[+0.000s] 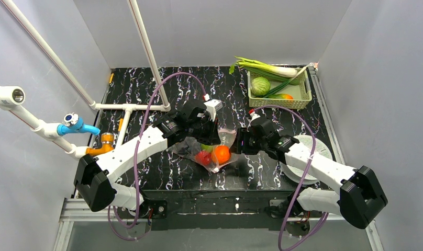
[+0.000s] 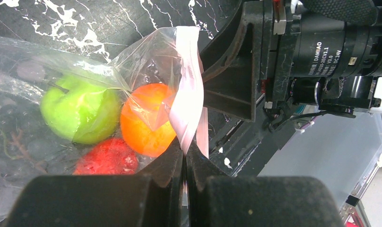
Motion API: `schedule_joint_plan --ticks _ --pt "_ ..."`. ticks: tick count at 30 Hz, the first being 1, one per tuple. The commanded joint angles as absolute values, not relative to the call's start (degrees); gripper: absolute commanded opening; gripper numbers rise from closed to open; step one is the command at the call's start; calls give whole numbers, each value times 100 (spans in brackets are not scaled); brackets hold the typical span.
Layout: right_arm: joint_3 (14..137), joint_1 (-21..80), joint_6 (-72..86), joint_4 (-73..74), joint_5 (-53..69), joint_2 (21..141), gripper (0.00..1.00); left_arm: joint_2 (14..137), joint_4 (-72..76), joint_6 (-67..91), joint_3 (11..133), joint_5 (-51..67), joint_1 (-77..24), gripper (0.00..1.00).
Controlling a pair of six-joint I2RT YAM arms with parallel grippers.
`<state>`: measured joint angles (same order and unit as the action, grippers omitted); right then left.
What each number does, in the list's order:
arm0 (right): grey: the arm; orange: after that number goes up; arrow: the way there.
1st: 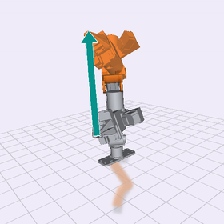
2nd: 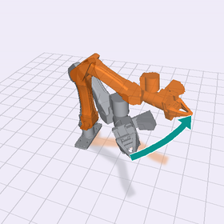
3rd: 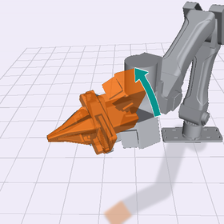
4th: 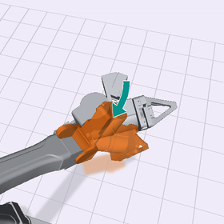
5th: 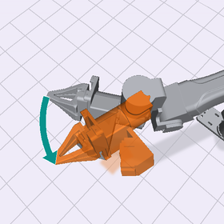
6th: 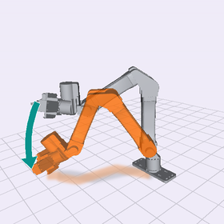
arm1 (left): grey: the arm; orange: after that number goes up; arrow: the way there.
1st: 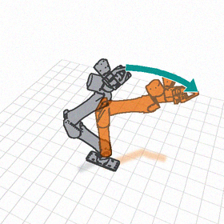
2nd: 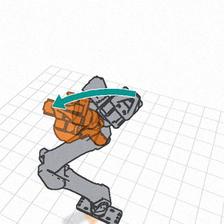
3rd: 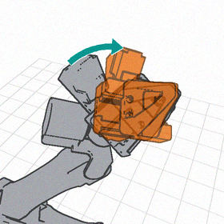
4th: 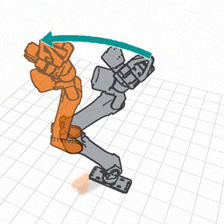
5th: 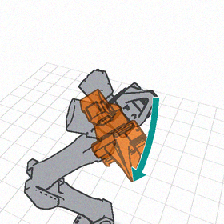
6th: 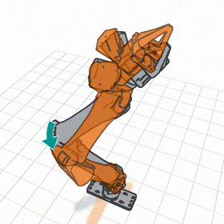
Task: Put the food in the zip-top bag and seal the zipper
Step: Adjust the zipper food storage bag at the center of the board.
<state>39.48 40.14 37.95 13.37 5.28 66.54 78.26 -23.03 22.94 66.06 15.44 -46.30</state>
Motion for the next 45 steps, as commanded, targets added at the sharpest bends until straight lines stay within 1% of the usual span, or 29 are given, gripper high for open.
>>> schedule_joint_plan --ticks 1,4,11,13,16,18,21,24,26,30,35,39,42,45 --pt "3929 3990 3869 923 703 6818 55 7613 -2394 2215 6765 1557 -4659 0" --pt "3958 3990 3861 884 736 6918 50 7587 -2399 2210 6765 1549 -4658 0" --pt "4436 3995 3637 1174 763 6738 23 7399 -2440 2122 6767 1234 -4660 0" --pt "4743 3999 3557 1306 830 6653 16 7281 -2589 1968 6865 999 -4658 0" --pt "5435 3999 3391 1544 1065 6677 7 6976 -2851 1758 7106 317 -4640 0" --pt "6022 3999 3296 1744 1229 6749 3 6706 -3046 1667 7404 -58 -4583 0" --pt "6777 4001 3223 1861 1543 6893 1 6412 -3533 1462 8037 -510 -4540 0" --pt "7444 4027 3208 2104 1877 7185 1 6070 -3751 1312 8380 -886 -4539 0" --pt "7719 4076 3206 2181 1996 7310 1 5886 -3779 1276 8437 -1034 -4535 0" --pt "7733 4122 3260 1988 1999 7341 1 5755 -3616 1225 8133 -1380 -4538 0" --pt "7709 4123 3270 2043 2024 7623 1 5968 -3415 1203 7841 -1483 -4538 0" --pt "7813 4122 3157 2261 1876 7846 1 6418 -3510 1131 7857 -1431 -4533 0" --pt "8175 4122 2977 2630 1732 8069 1 6742 -3718 1121 7939 -1502 -4531 0" --pt "8368 4122 2900 2708 1728 8114 1 6825 -3645 1117 7772 -1551 -4529 0"
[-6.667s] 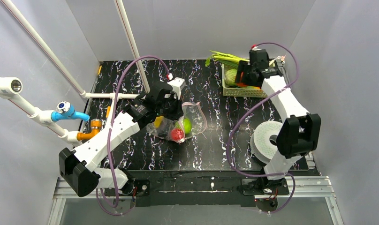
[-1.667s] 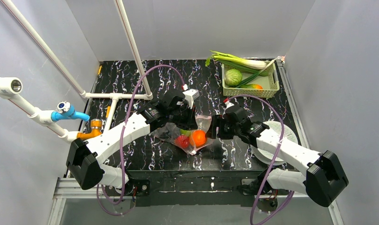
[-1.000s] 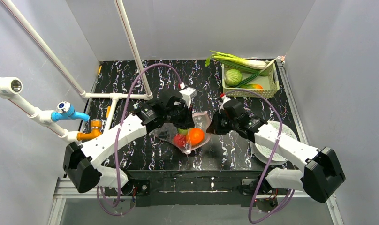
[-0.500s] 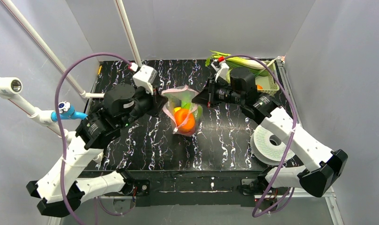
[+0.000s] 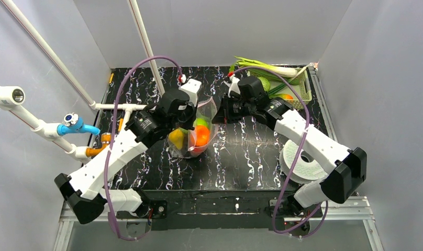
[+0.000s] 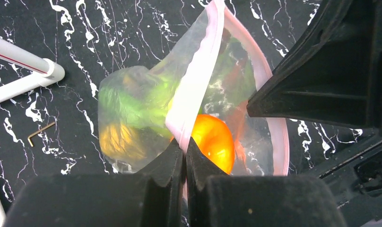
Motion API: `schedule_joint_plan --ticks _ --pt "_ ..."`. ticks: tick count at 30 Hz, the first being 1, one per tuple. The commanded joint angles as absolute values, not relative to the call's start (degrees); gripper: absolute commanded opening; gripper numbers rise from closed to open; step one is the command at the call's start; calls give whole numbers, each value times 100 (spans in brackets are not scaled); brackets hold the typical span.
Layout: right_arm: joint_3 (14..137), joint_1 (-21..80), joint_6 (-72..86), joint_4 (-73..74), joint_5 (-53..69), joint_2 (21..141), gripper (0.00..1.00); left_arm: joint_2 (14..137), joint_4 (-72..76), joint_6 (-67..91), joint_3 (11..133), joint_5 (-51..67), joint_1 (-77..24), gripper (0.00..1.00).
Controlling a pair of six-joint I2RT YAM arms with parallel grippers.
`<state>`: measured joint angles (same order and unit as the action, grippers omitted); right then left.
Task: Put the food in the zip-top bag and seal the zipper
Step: Adjust the zipper food storage bag at the center of the board.
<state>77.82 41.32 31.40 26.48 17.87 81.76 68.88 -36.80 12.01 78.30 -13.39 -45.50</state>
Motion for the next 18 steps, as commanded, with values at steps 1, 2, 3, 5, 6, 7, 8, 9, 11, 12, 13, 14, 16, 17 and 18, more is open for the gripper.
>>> schedule_joint_plan --ticks 1,2,3,5,6,7,8,9,11,12,13,14,16,17,18 --pt "8445 4122 2896 2708 1744 8113 1 6827 -3590 1124 7718 -1545 -4530 0" --pt "8548 4122 2900 2745 1797 8112 1 6817 -3607 1136 7731 -1515 -4526 0" --pt "8684 4122 2893 2795 1860 8124 1 6807 -3698 1173 7822 -1457 -4526 0" --pt "8966 4122 2923 2912 2002 8131 1 6730 -4026 1304 8217 -1275 -4524 0" --pt "9154 4122 2931 3012 2063 8144 1 6679 -4233 1374 8476 -1175 -4523 0" --pt "9360 4122 2933 3160 2079 8161 1 6624 -4492 1438 8784 -1083 -4523 0" --pt "9568 4122 2929 3323 2095 8177 1 6546 -4691 1501 9052 -1026 -4530 0" --pt "9757 4122 2942 3459 2127 8174 1 6477 -4848 1559 9321 -1001 -4525 0" --pt "10017 4120 2999 3629 2195 8129 1 6339 -5065 1701 9640 -968 -4529 0" --pt "10076 4122 3034 3653 2234 8085 1 6271 -5122 1787 9672 -948 -4519 0" --pt "10067 4122 3064 3591 2279 8008 1 6201 -5123 1899 9615 -907 -4519 0" --pt "9964 4122 3092 3463 2311 7940 1 6131 -5028 2017 9457 -842 -4518 0" --pt "9576 4122 3151 3175 2294 7848 1 5992 -4668 2227 8779 -662 -4525 0" --pt "9398 4122 3161 3094 2272 7853 1 5961 -4521 2306 8496 -580 -4520 0" --pt "9227 4122 3163 3048 2251 7884 1 5978 -4369 2346 8274 -513 -4524 0"
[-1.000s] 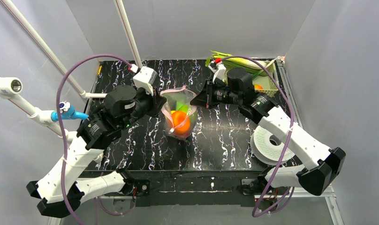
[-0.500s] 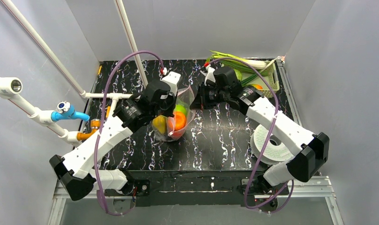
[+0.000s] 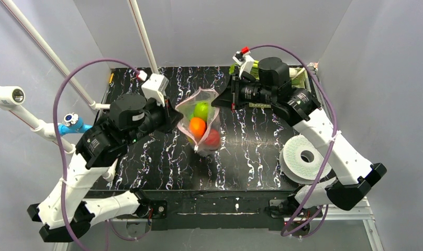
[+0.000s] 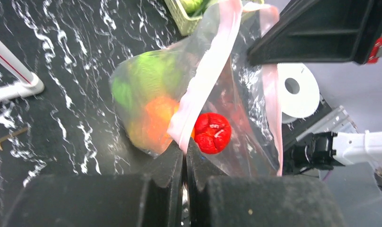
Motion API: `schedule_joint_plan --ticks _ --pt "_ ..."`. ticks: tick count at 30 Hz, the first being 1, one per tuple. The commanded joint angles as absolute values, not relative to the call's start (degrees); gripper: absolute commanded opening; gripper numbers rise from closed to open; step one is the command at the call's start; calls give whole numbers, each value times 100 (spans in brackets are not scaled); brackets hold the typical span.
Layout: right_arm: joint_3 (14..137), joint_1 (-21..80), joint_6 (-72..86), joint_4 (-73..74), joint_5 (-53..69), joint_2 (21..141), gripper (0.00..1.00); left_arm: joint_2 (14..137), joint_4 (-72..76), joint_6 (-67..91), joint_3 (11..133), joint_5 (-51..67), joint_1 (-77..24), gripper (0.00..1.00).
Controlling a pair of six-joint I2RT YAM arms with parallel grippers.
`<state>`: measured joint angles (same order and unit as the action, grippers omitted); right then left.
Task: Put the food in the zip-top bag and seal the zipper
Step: Adjust the zipper food storage bag at the center of the board.
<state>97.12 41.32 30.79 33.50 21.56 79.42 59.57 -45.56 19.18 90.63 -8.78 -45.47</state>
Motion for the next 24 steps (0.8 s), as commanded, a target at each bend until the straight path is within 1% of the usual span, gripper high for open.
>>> schedule_joint_plan --ticks 1,3,6,7,9,10,11,14,16,17,20,24 --pt "9063 4122 3162 3028 2204 7915 1 6018 -4273 2354 8127 -506 -4525 0" --pt "8777 4122 3169 3005 2122 7972 1 6135 -4208 2285 8021 -694 -4520 0" --pt "8648 4122 3153 2986 2100 7994 1 6327 -4254 2027 8279 -1003 -4504 0" --pt "8657 4122 3128 2992 2086 7978 6 6380 -4224 1910 8413 -1017 -4494 0" --pt "8731 4122 3077 3020 2033 7944 19 6483 -4114 1583 8653 -1051 -4496 0" --pt "8788 4122 3039 3054 1990 7937 23 6540 -4071 1480 8759 -1117 -4493 0" --pt "8866 4122 2990 3121 1921 7937 34 6615 -4049 1393 8885 -1188 -4497 0" --pt "9087 4122 2785 3321 1792 7951 59 6822 -4051 1285 8960 -1384 -4485 0" --pt "9223 4121 2598 3487 1559 7884 71 6873 -3963 1284 8752 -1426 -4482 0" --pt "9251 4122 2497 3555 1434 7834 76 6861 -3878 1283 8589 -1450 -4477 0" --pt "9298 4086 2254 3622 1065 7612 83 6828 -3548 1186 8087 -1512 -4467 0" --pt "9282 3923 2092 3533 668 7279 87 6932 -3385 1092 7798 -1557 -4371 0"
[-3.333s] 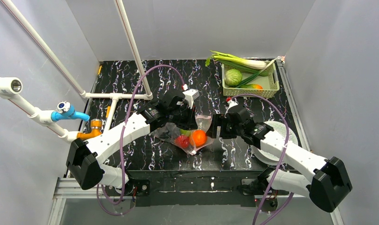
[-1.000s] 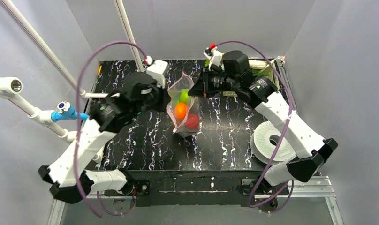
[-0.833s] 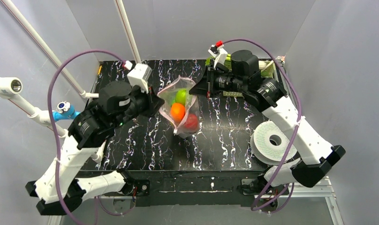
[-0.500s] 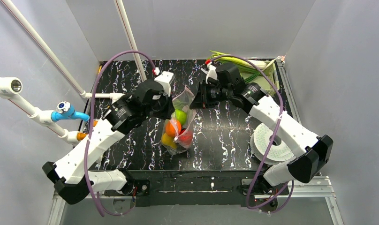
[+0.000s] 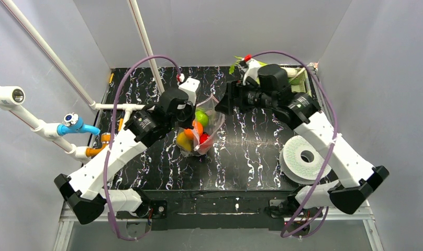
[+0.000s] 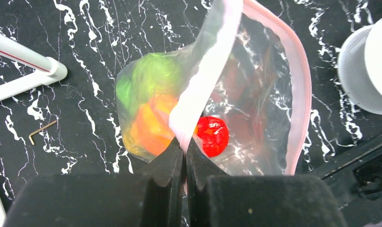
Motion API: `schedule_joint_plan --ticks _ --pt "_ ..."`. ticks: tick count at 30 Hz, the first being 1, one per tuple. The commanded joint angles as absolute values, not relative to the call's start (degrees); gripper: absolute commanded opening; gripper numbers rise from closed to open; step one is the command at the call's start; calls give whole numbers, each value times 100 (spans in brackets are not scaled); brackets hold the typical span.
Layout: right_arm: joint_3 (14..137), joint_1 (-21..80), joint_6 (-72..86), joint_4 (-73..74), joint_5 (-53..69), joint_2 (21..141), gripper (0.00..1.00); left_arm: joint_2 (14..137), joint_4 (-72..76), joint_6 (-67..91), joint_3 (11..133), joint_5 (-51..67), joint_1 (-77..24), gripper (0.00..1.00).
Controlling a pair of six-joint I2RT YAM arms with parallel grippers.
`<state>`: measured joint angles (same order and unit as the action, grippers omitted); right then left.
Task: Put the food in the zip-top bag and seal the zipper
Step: Adjust the zipper food storage bag at the center of the board, then pick up the fake vegetable from the bin.
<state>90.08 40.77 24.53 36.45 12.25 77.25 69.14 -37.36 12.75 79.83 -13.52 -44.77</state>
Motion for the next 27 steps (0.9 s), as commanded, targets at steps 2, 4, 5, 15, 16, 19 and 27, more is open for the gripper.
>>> schedule_joint_plan --ticks 2,4,5,15,16,19,27 --pt "9185 3755 2098 3397 415 7112 90 6978 -3375 1166 7730 -1225 -4196 0" --pt "9000 3530 2159 3202 199 6987 91 6944 -3346 1299 7631 -829 -3973 0" --pt "8875 3378 2207 3086 95 6955 92 6914 -3296 1335 7558 -714 -3889 0" --pt "8462 1772 3005 2151 -932 8337 95 6800 -3115 1499 7210 -267 -3799 0" --pt "8577 1654 3024 2099 -931 8605 95 6827 -3107 1515 7208 -221 -3802 0" --pt "9132 1302 2961 2090 -689 9515 97 6909 -3110 1570 7214 -104 -3801 0" --pt "10943 459 2861 2537 739 11604 98 6988 -3083 1669 7197 188 -3802 0"
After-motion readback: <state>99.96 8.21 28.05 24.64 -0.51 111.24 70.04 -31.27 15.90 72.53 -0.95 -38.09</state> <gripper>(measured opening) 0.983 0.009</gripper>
